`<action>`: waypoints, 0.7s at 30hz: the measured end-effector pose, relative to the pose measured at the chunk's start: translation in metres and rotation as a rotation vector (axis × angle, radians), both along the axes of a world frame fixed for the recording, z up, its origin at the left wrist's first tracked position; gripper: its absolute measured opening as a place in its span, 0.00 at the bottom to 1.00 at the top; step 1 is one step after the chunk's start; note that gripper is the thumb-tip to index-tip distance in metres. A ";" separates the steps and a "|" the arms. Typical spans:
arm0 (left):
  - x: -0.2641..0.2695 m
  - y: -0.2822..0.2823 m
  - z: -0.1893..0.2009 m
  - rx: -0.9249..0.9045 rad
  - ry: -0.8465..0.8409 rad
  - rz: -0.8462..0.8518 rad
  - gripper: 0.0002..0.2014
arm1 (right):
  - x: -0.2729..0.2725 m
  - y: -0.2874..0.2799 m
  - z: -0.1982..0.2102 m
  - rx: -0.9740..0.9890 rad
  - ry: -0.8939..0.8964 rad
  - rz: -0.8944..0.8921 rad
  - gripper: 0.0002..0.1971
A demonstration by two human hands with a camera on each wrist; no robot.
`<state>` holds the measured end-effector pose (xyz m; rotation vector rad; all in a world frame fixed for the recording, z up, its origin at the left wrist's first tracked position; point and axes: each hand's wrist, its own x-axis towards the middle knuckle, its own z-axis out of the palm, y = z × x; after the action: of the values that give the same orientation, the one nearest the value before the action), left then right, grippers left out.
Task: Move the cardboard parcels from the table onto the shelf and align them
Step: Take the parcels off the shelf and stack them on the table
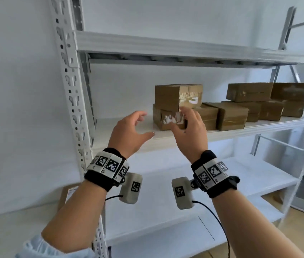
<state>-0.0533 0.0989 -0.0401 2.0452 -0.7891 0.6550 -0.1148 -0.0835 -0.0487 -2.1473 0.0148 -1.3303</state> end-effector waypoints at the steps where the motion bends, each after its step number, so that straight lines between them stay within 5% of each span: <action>1: 0.014 -0.006 0.006 0.034 -0.032 0.004 0.31 | 0.010 -0.006 0.003 -0.021 -0.005 -0.028 0.24; 11: 0.116 -0.096 0.050 0.316 -0.190 -0.001 0.43 | 0.090 -0.085 0.033 -0.172 0.128 -0.227 0.32; 17: 0.160 -0.146 0.069 0.526 -0.400 0.181 0.61 | 0.139 -0.146 0.054 -0.324 0.209 -0.226 0.46; 21: 0.178 -0.176 0.064 0.557 -0.466 0.193 0.62 | 0.162 -0.184 0.057 -0.404 0.331 -0.185 0.56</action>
<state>0.1249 -0.0768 0.0241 2.5297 -1.1470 1.1489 0.0473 -0.2677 0.0088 -2.7503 0.0852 -1.1322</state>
